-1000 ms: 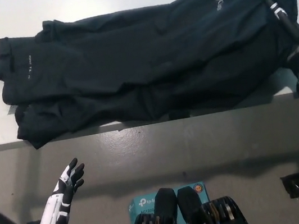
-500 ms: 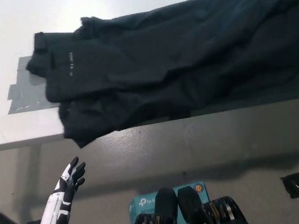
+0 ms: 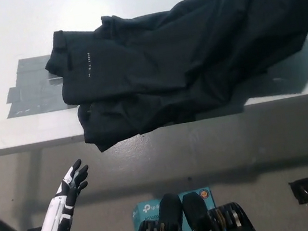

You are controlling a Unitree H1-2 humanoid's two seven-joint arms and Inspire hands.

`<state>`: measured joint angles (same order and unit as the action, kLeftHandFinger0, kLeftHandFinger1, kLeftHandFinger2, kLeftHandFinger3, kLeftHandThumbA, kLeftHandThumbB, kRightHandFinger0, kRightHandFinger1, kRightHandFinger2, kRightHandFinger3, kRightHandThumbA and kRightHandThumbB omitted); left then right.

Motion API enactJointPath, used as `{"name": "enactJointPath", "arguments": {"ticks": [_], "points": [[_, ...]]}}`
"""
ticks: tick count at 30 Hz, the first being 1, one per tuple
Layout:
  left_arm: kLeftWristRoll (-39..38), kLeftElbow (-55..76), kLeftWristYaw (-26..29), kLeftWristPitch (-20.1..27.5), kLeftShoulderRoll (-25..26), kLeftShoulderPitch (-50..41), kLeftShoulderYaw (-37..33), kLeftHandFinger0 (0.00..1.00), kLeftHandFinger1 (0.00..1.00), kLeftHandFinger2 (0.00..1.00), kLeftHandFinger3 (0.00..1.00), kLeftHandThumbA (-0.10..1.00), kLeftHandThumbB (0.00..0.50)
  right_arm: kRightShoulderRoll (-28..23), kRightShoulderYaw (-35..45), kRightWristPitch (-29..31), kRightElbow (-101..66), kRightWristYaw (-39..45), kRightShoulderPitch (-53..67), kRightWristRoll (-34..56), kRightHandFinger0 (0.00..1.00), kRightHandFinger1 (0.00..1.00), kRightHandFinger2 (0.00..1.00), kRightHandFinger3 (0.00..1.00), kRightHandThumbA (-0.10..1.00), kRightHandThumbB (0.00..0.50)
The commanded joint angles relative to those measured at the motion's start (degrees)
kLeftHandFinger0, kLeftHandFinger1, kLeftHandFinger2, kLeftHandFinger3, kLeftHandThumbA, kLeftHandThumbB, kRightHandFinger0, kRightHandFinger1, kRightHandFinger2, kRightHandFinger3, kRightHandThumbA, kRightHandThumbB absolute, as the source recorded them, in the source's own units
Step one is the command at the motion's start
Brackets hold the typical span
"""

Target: The robot grabs the right edges of the black jacket on the table, and folds it in half

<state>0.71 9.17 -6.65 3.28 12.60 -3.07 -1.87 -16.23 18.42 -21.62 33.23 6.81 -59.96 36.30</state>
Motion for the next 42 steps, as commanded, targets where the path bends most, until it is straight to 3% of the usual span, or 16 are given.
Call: {"name": "enactJointPath", "arguments": {"ticks": [1, 4, 8, 10, 13, 19, 27, 31, 33, 34, 35, 36, 37, 38, 40, 42], "points": [[0.0, 1.4, -0.9, 0.1, 0.8, 1.0, 0.3, 1.0, 1.0, 1.0, 1.0, 1.0, 0.156, -3.4, -11.9, 2.2, -3.5, 5.8, -10.5, -11.4, 0.0, 0.31, 0.68, 0.73, -0.1, 0.156], [-0.3, 1.3, -1.2, 0.0, 0.8, 1.1, 0.0, 1.0, 1.0, 1.0, 1.0, 1.0, 0.137, -3.1, -18.1, 3.4, -1.7, 7.3, -13.0, -14.8, 0.0, 0.3, 0.61, 0.62, -0.1, 0.191], [-0.6, 1.5, -1.5, -0.5, 1.0, 1.3, 0.1, 1.0, 1.0, 1.0, 1.0, 1.0, 0.142, -1.2, -27.1, 5.6, -2.0, 7.9, -15.8, -21.6, 0.08, 0.47, 0.78, 0.7, -0.1, 0.171], [-0.1, 1.4, -1.4, -0.7, 1.1, 1.6, -0.1, 1.0, 1.0, 1.0, 1.0, 1.0, 0.14, -0.5, -30.8, 6.9, -1.7, 9.0, -17.1, -23.9, 0.1, 0.5, 0.71, 0.58, -0.1, 0.144], [0.2, 1.0, -1.6, -0.7, 1.1, 2.1, -0.3, 1.0, 1.0, 1.0, 1.0, 1.0, 0.145, 2.0, -34.8, 7.7, -0.5, 9.5, -19.2, -26.0, 0.09, 0.48, 0.67, 0.49, -0.1, 0.184], [1.9, 1.1, -1.7, -0.9, 1.3, 2.8, -1.0, 1.0, 1.0, 1.0, 1.0, 1.0, 0.159, 6.1, -39.6, 9.6, 3.2, 8.4, -20.9, -31.4, 0.0, 0.4, 0.69, 0.59, -0.1, 0.163], [3.5, 2.1, -2.3, -2.9, 2.1, 3.6, -1.5, 1.0, 1.0, 1.0, 1.0, 1.0, 0.178, 13.5, -40.2, 15.0, 15.5, 6.0, -23.0, -36.2, 0.01, 0.46, 0.77, 0.8, -0.1, 0.145], [3.7, 1.8, -2.3, -2.5, 2.1, 3.8, -1.6, 1.0, 1.0, 1.0, 1.0, 1.0, 0.178, 17.0, -41.9, 19.5, 23.9, 4.2, -24.7, -39.7, 0.03, 0.43, 0.72, 0.65, -0.1, 0.158], [3.4, 2.0, -2.4, -3.6, 1.9, 4.0, -1.6, 1.0, 1.0, 1.0, 1.0, 1.0, 0.193, 18.9, -42.7, 19.5, 28.2, 2.8, -25.7, -41.1, 0.22, 0.6, 0.85, 0.71, -0.1, 0.193], [3.3, 2.1, -2.5, -3.8, 1.9, 4.0, -1.6, 1.0, 1.0, 1.0, 1.0, 1.0, 0.193, 19.3, -42.7, 19.5, 29.5, 2.4, -26.1, -41.6, 0.23, 0.6, 0.83, 0.66, -0.1, 0.191], [3.0, 2.0, -2.6, -3.8, 1.9, 4.1, -1.5, 1.0, 1.0, 1.0, 1.0, 1.0, 0.199, 20.2, -42.9, 19.1, 31.8, 3.4, -26.6, -41.8, 0.25, 0.58, 0.76, 0.61, 0.03, 0.225], [3.7, 2.0, -2.7, -3.7, 2.2, 4.4, -1.8, 1.0, 1.0, 1.0, 1.0, 1.0, 0.204, 20.7, -43.5, 18.4, 33.6, 6.0, -27.3, -42.3, 0.47, 0.77, 0.92, 0.86, 0.23, 0.261], [4.0, 2.1, -2.7, -3.8, 2.3, 4.5, -1.9, 1.0, 1.0, 1.0, 1.0, 1.0, 0.21, 20.7, -43.7, 18.5, 34.2, 7.3, -27.4, -42.5, 0.68, 0.89, 1.0, 1.0, 0.36, 0.273], [4.6, 2.2, -2.7, -3.7, 2.5, 4.6, -2.1, 1.0, 1.0, 1.0, 1.0, 1.0, 0.208, 20.7, -44.6, 16.6, 35.1, 13.1, -27.6, -42.5, 1.0, 1.0, 1.0, 1.0, 0.52, 0.323], [4.7, 2.2, -2.8, -3.7, 2.5, 4.6, -2.1, 1.0, 1.0, 1.0, 1.0, 1.0, 0.209, 20.8, -44.4, 16.9, 35.9, 13.6, -27.9, -42.8, 0.98, 1.0, 1.0, 1.0, 0.54, 0.339], [4.6, 2.5, -3.2, -3.9, 2.9, 4.8, -2.1, 1.0, 1.0, 1.0, 1.0, 1.0, 0.219, 20.3, -46.5, 14.0, 35.4, 17.4, -26.8, -44.7, 1.0, 1.0, 1.0, 1.0, 0.69, 0.495]]}}
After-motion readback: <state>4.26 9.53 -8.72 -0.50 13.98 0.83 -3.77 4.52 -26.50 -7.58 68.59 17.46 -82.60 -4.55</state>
